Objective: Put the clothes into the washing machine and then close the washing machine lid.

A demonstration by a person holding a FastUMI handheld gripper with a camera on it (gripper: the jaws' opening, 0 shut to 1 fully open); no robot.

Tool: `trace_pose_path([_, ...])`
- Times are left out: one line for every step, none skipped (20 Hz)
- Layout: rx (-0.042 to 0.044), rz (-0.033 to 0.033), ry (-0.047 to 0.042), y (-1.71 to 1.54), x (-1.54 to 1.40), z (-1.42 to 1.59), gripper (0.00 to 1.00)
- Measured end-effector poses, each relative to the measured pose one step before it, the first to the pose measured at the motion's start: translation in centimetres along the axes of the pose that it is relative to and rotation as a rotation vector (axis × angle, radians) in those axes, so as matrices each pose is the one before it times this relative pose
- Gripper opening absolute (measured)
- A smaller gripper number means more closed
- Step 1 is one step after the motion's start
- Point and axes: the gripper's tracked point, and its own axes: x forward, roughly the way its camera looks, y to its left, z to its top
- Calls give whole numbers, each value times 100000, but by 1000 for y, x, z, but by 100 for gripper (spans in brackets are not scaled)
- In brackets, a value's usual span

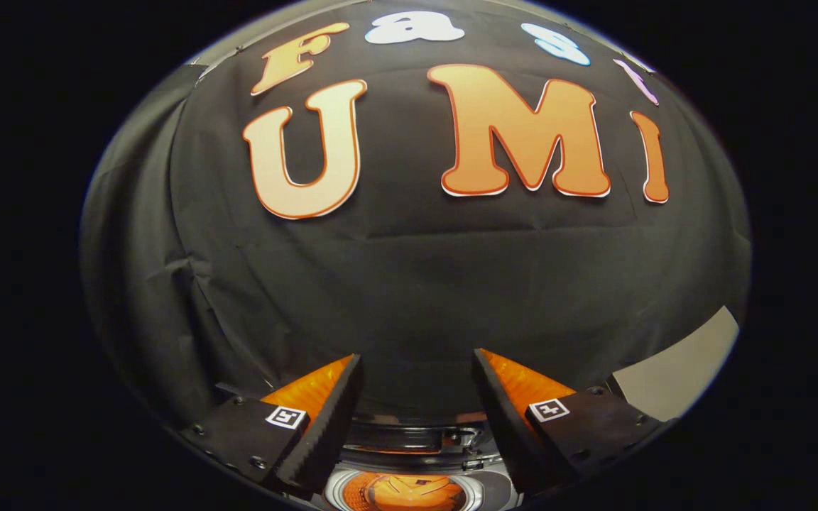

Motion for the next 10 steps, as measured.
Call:
trace_pose_path([-46, -793, 1031, -304, 677, -358, 98])
trace_pose_path([395, -365, 991, -276, 708, -350, 98])
trace_pose_path([601, -297, 922, -227, 492, -209, 98])
trace_pose_path([542, -591, 829, -243, 629, -234, 98])
trace_pose_path([374, -417, 1125, -295, 675, -590, 98])
trace_pose_path([526, -401, 1330, -304, 646, -463, 98])
trace_pose_path([600, -408, 1534, -172, 391, -410, 98])
trace_pose_path([701, -334, 1628, -210, 456, -558, 98])
trace_pose_path([927, -76, 1673, 30, 456, -583, 98])
trace_pose_path([-1447, -1097, -1755, -185, 295, 103, 98])
